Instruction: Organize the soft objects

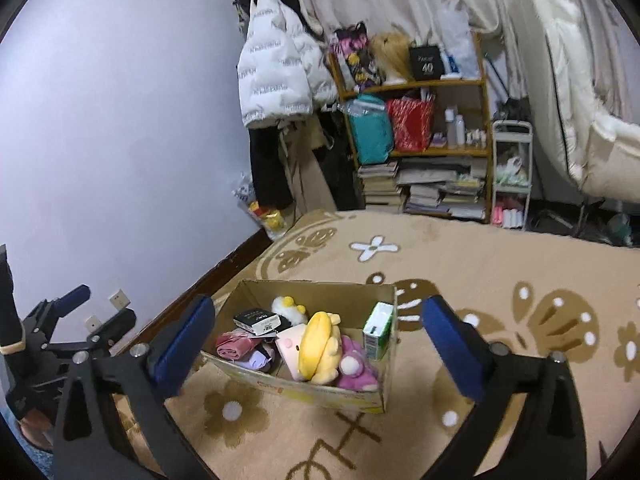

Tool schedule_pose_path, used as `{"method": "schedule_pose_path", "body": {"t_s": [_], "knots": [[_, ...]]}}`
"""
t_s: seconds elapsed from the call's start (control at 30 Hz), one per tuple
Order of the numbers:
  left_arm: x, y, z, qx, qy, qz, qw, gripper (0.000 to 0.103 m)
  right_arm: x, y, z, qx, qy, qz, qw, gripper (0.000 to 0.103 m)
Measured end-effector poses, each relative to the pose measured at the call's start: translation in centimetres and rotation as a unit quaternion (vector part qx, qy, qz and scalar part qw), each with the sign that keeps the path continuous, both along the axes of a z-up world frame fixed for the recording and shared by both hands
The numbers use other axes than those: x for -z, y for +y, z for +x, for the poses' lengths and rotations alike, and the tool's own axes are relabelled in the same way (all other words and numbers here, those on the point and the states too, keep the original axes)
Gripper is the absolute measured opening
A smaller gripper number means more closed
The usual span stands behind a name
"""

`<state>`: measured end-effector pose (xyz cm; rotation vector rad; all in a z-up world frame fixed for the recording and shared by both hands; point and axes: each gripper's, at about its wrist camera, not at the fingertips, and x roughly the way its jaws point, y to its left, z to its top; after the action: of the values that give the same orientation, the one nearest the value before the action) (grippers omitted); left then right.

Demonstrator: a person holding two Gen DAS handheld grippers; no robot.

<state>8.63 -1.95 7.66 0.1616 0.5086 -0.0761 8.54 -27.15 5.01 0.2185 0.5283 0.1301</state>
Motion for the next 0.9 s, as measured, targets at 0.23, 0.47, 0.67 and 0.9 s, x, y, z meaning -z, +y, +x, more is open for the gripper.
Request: {"method": "schedule_pose_path", "body": {"t_s": [0.23,0.47,0.67,0.9], "knots": [[-1.4,1.2,-3.4,-0.005,-0.012,-0.005,0.9999,0.103,-1.5,-0.1,-4.3,0.010,-0.024,-0.006,1.000,0.103],[-2.1,1.7,-6.6,-0.009,-0.035,-0.002,0.9994,0.103,-2.0,0.0,-7.9,0.016,-0.035,-0.006,0.999,0.103],[-1.3,1.6,-8.2,-0.004,-0.050,0.000,0.9987,0.103,-1.3,0.0,-9.8,0.016,-0.041,0.001,0.999,0.103],[0.9,1.5,-9.1,-0.013,-0.058,0.014,0.9981,0.103,0.6,0.0,-11.0,0.033,-0.058,-0.012,0.998,0.103]]}}
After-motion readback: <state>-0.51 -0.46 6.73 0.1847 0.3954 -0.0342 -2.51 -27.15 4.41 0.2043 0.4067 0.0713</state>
